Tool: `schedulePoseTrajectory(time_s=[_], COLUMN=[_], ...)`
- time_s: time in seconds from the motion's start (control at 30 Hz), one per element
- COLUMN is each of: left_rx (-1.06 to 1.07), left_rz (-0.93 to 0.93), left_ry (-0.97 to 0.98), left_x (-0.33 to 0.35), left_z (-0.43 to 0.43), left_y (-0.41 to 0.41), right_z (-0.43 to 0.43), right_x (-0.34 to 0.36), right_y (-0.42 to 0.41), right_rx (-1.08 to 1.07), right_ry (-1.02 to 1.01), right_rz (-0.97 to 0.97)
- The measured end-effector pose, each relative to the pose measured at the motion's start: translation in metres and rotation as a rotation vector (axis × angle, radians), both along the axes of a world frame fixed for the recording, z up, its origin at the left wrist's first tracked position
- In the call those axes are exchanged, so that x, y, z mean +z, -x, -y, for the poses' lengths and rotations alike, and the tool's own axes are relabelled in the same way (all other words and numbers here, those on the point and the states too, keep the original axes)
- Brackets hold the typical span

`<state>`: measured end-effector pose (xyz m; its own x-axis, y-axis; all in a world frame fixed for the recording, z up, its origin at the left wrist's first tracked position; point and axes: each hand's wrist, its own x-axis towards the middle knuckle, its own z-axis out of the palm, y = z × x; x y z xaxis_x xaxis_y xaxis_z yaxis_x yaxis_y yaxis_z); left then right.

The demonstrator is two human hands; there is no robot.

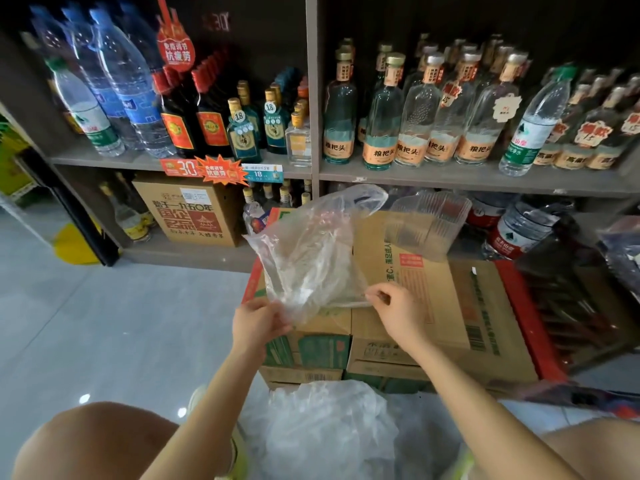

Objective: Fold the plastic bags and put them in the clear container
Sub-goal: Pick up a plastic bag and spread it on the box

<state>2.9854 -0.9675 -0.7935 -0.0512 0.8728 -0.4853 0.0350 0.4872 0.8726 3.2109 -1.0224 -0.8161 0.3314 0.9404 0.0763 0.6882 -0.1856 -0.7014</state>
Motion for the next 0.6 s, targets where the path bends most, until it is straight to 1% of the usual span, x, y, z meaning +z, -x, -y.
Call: schedulePoseTrajectory(time_s=[0.07,0.2,0.23,0.3,0.37,0.43,0.5,0.53,0.57,0.6], left_rx=[0.005,0.017,0.028,0.006,-0.068,-0.122,-0.168,-0.193,-0.223,-0.258], left_rz=[-0.019,-0.03,-0.031,-0.022,-0.007,-0.019,-0.019,-0.026,-0.057,-0.115], left_ry=[-0.007,0.004,0.017,0.048,0.076,0.081,0.111,0.138,0.165,0.183], left_x=[0.006,0.009,0.006,0.0,-0.007,-0.011,-0.01,-0.009,-0.006,-0.004], left_z=[-0.006,-0.028,-0.032,-0.034,-0.032,-0.029,-0.029,-0.03,-0.03,-0.03], left_y=[0.01,0.034,0.04,0.045,0.044,0.042,0.045,0.046,0.047,0.047], right_z=[0.01,0.037,0.047,0.066,0.08,0.087,0.087,0.085,0.082,0.077], right_x=[0.015,0.043,0.045,0.038,0.027,0.022,0.031,0.037,0.043,0.05], right_y=[-0.017,-0.069,-0.083,-0.105,-0.116,-0.119,-0.118,-0.117,-0.114,-0.109], right_rx=[-0.004,-0.088,-0.1,-0.065,-0.009,0.012,0.041,0.06,0.059,0.034], right_ry=[-0.037,-0.207,-0.214,-0.129,0.001,0.167,0.398,0.489,0.511,0.46], right_rz=[-0.004,0.161,0.196,0.257,0.228,0.073,-0.096,-0.139,-0.122,-0.042])
